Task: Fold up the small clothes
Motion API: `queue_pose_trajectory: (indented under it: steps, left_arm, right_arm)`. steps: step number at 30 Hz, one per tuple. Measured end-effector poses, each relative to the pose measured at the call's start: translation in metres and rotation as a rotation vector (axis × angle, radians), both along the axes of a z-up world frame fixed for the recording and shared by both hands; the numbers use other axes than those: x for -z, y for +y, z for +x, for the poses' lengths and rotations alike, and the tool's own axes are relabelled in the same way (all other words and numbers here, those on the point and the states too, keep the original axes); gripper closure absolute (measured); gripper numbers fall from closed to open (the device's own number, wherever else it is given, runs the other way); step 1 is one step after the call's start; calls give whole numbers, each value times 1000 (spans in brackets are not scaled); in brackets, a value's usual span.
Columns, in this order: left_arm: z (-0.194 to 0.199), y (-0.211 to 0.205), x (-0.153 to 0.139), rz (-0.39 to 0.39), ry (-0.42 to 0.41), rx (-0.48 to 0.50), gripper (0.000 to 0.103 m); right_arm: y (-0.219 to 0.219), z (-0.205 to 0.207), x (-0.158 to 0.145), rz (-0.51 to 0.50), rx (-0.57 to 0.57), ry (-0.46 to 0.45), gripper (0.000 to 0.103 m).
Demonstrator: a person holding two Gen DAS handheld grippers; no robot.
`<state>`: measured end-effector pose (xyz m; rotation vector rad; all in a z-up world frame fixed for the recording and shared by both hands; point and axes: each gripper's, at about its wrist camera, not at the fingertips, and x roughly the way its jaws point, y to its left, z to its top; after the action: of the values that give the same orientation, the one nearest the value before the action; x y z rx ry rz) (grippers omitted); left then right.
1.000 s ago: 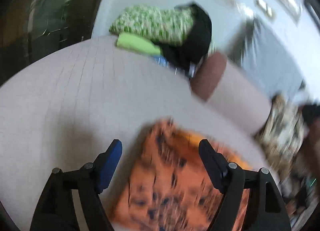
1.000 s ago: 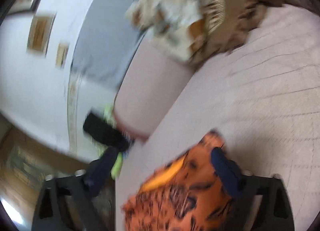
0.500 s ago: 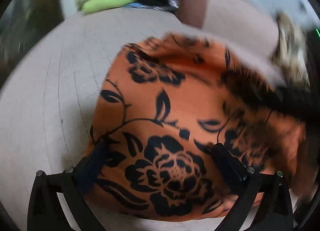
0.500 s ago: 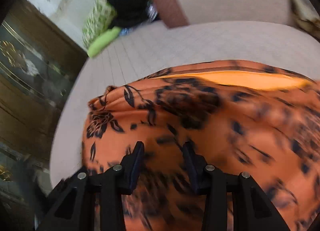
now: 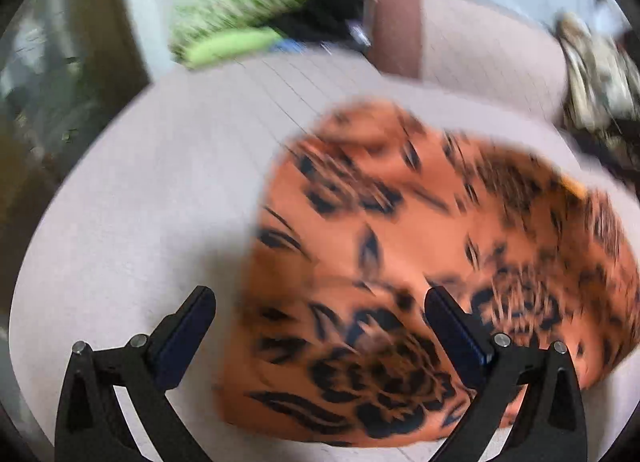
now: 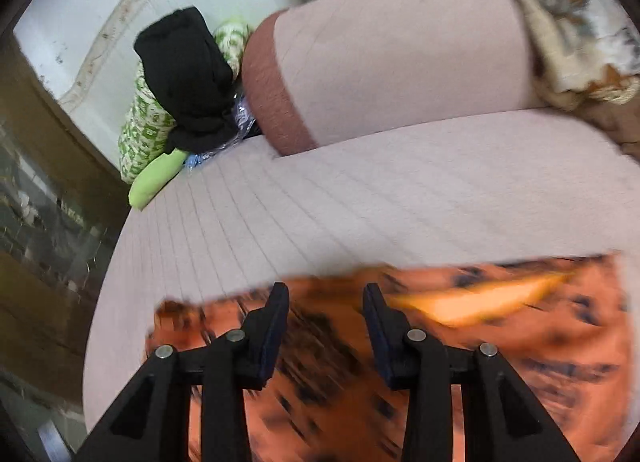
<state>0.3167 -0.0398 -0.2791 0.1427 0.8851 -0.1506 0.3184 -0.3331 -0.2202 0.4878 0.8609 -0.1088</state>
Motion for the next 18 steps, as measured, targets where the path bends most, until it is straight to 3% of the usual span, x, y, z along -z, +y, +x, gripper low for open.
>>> queue_pose_trajectory:
  steps: [2, 4, 7, 10, 12, 13, 15, 18]
  left_arm:
    - [14, 14, 7, 23, 41, -90, 0]
    - [24, 28, 30, 74, 158, -162, 0]
    - [29, 48, 34, -93, 240, -230, 0]
    - [16, 63, 21, -101, 219, -272, 0]
    - [-5, 78, 11, -99, 169, -332, 0]
    - [-11, 92, 8, -135, 159, -353, 0]
    - [-24, 107, 3, -238, 157, -352, 0]
    - [-53, 117, 3, -385, 175, -353, 0]
  right_arm:
    - [-11, -33, -2, -5, 1, 15, 62]
    - [-21, -81, 4, 3, 13, 43, 62]
    - [-31, -130, 27, 0, 30, 128, 60]
    - [-36, -158, 58, 30, 38, 208, 59]
    - [-41, -175, 52, 63, 54, 153, 59]
    - [-43, -182, 45, 94, 62, 136, 58]
    - [-48, -198, 33, 209, 68, 62, 36]
    - [-50, -223, 25, 289, 69, -22, 30]
